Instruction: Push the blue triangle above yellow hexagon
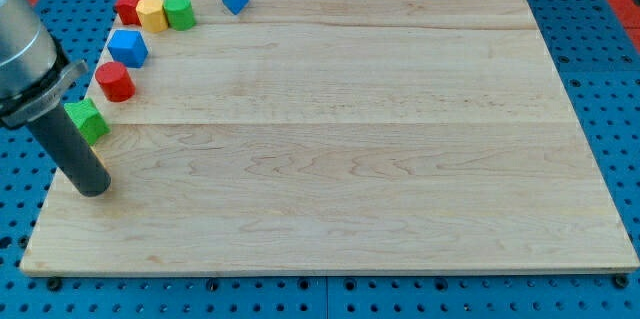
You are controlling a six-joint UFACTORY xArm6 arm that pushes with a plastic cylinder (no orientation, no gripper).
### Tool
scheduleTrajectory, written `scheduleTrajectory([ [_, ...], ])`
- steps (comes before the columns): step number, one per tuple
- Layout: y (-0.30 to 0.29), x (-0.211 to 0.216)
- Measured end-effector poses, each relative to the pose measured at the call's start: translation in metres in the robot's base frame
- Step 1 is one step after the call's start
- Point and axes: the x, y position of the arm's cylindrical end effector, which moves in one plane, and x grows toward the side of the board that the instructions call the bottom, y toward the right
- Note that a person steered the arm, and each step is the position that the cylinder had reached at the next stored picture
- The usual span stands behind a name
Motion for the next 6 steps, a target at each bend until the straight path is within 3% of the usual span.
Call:
scheduleTrajectory([
  [1, 0.064, -0.009],
  [2, 0.150, -0.074],
  [3, 0.173, -0.167],
  [5, 0.204, -0.305],
  [6, 0.164, -0.321],
])
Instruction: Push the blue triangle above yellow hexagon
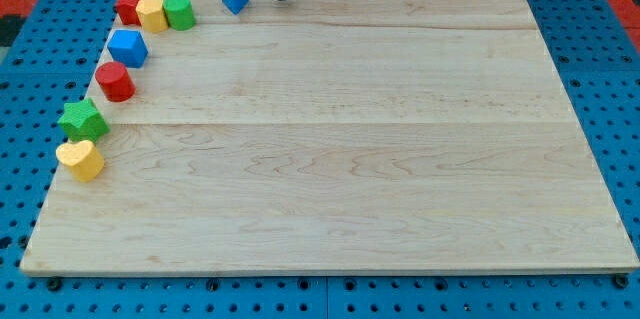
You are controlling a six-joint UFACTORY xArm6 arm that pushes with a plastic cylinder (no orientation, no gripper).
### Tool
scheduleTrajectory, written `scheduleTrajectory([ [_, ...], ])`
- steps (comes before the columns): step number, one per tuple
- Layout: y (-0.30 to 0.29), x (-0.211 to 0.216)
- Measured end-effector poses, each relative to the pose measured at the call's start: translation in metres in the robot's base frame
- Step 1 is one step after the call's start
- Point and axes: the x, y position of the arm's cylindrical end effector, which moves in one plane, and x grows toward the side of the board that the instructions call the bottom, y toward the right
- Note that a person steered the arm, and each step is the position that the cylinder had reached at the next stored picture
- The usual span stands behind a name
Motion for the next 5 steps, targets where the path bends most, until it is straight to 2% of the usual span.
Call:
scheduleTrajectory([
  [1, -0.074, 0.000],
  [2, -0.117, 0.000],
  [3, -0.141, 0.000],
  [5, -0.132, 0.006],
])
